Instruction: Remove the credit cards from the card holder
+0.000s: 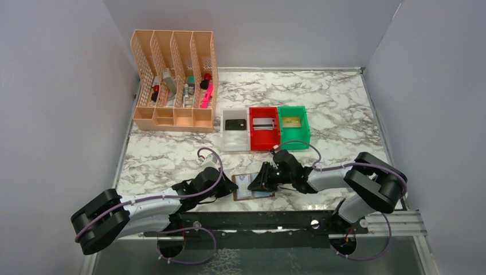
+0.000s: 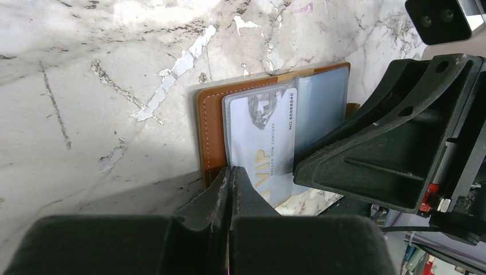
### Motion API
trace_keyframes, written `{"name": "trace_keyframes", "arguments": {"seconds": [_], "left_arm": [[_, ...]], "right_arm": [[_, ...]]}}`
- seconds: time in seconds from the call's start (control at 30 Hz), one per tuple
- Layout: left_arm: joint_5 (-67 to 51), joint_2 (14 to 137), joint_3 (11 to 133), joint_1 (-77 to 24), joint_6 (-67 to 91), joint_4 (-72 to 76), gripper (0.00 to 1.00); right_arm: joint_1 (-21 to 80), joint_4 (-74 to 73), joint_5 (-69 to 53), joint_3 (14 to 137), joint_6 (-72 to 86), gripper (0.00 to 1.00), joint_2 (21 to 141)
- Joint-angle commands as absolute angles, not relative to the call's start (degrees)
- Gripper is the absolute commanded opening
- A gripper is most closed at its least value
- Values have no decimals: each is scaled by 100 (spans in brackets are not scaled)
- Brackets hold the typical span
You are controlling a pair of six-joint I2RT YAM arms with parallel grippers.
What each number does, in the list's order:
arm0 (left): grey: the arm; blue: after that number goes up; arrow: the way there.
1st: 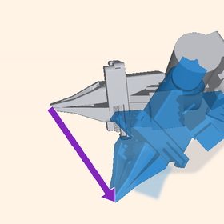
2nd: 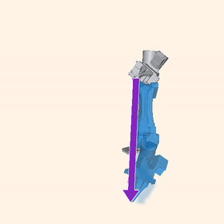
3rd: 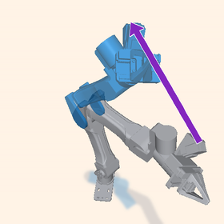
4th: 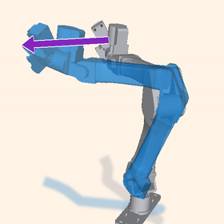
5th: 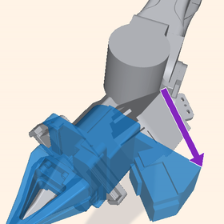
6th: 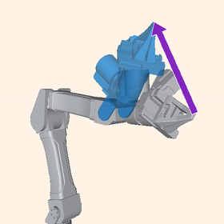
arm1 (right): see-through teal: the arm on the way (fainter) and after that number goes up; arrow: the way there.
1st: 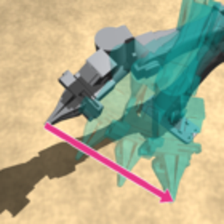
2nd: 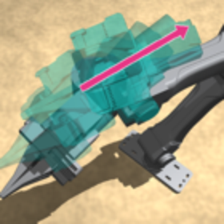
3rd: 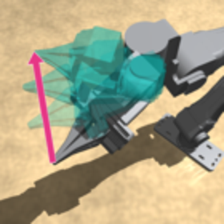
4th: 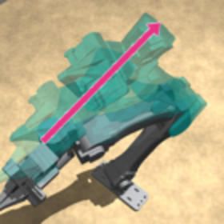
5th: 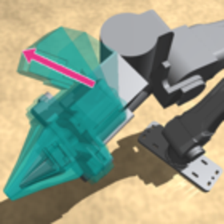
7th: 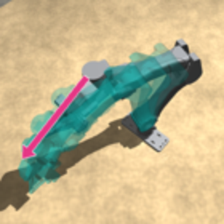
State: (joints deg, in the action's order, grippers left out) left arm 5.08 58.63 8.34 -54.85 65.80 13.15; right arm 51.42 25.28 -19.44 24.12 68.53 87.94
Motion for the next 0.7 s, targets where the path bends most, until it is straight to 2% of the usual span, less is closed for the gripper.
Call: {"name": "trace_keyframes", "arguments": {"seconds": [0.0,0.2,0.27,0.37,0.47,0.67], "left_arm": [[355,5869,697,-5599,6671,941,0],[355,5905,755,-5599,6662,941,0],[362,5906,770,-5607,6658,960,0],[353,5913,791,-5617,6648,1033,0],[340,5923,789,-5633,6649,1121,0],[335,5992,773,-5643,6688,1246,0]], "right_arm": [[5168,2677,-1667,2743,6600,23,8629],[5194,2441,-1628,2966,6315,19,8522],[5194,2589,-1699,2966,6377,21,8534],[5202,2452,-1695,3138,6332,28,8685],[5232,2263,-1541,3263,6135,28,8812],[5282,2243,-1469,3245,5893,17,8873]]}}
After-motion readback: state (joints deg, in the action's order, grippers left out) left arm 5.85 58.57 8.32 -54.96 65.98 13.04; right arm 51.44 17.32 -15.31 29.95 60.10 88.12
